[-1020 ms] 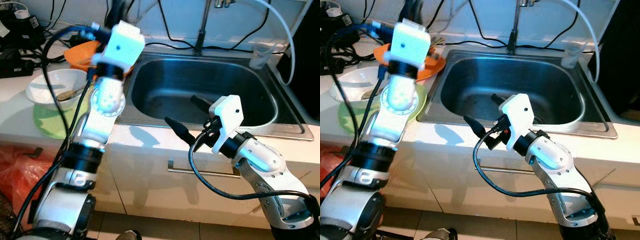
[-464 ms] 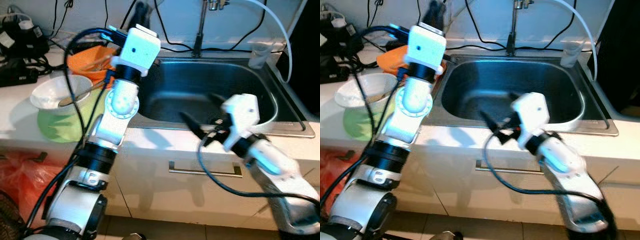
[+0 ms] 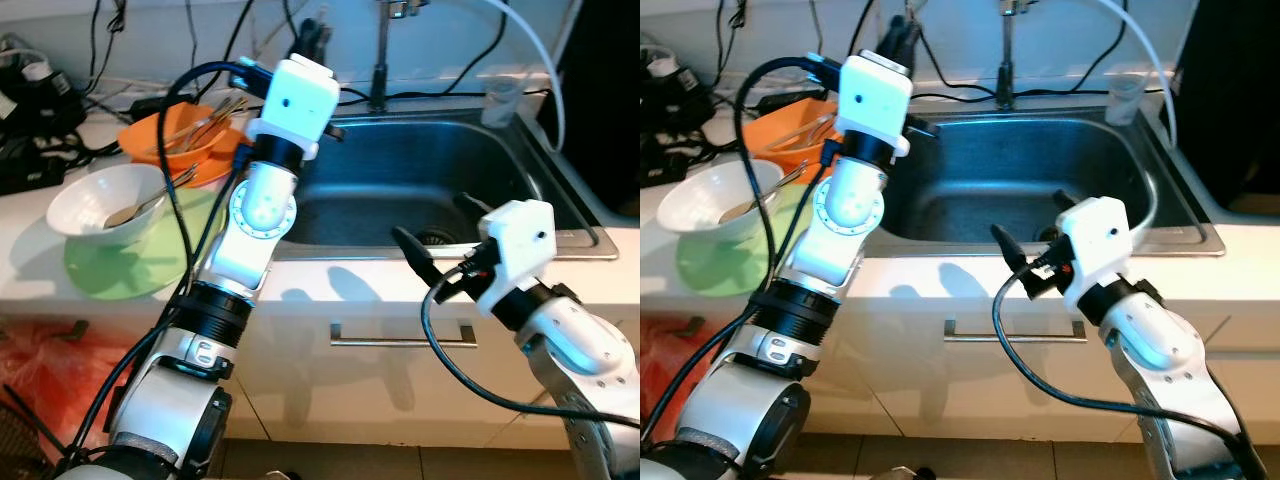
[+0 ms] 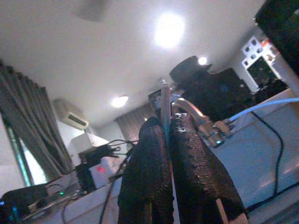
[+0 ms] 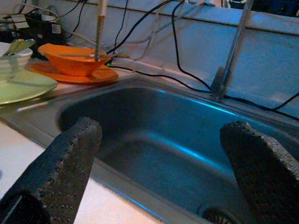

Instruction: Kitchen organization

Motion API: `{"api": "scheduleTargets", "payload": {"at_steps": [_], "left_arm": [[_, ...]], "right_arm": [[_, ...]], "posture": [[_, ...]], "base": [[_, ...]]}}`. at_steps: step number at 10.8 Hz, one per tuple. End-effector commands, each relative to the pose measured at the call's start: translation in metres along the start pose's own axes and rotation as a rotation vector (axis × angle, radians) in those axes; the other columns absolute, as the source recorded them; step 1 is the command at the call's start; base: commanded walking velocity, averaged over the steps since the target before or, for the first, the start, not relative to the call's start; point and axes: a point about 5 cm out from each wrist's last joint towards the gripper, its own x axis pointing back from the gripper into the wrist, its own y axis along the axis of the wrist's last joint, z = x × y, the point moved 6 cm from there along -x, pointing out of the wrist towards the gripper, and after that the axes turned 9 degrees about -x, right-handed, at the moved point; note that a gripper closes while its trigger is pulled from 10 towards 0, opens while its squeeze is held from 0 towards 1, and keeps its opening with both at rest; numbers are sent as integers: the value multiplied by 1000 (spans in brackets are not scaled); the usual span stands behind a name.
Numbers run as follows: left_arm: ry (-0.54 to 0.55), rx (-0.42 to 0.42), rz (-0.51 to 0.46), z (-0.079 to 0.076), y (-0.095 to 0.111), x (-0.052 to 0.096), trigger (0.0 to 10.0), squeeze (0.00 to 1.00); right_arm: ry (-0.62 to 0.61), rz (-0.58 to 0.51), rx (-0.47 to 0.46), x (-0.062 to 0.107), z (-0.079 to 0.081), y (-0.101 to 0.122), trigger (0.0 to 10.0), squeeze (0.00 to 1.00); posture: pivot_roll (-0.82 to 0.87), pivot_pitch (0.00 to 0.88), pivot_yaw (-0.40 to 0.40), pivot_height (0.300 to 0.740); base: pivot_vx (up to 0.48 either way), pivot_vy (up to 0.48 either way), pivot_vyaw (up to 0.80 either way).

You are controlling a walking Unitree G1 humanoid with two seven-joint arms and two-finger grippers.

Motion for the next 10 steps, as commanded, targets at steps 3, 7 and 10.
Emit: {"api": "scheduleTargets", "payload": {"at_steps": [3, 7, 10], "left_arm": [[-20, 108, 84, -9, -20, 3, 1176, 0], [-40, 186, 265, -23, -65, 19, 1176, 0], [-66, 303, 378, -45, -82, 28, 2235, 0]], "right_arm": [[4, 5, 6, 4, 6, 4, 10000, 0], [-93, 78, 5, 12, -5, -6, 10000, 0], [-122, 173, -57, 22, -6, -24, 10000, 0]], "posture": [[-134, 54, 132, 740], [-176, 82, 138, 740], [-195, 90, 147, 740]], "base": [[0, 0, 0], [0, 0, 0], [0, 0, 0]]}}
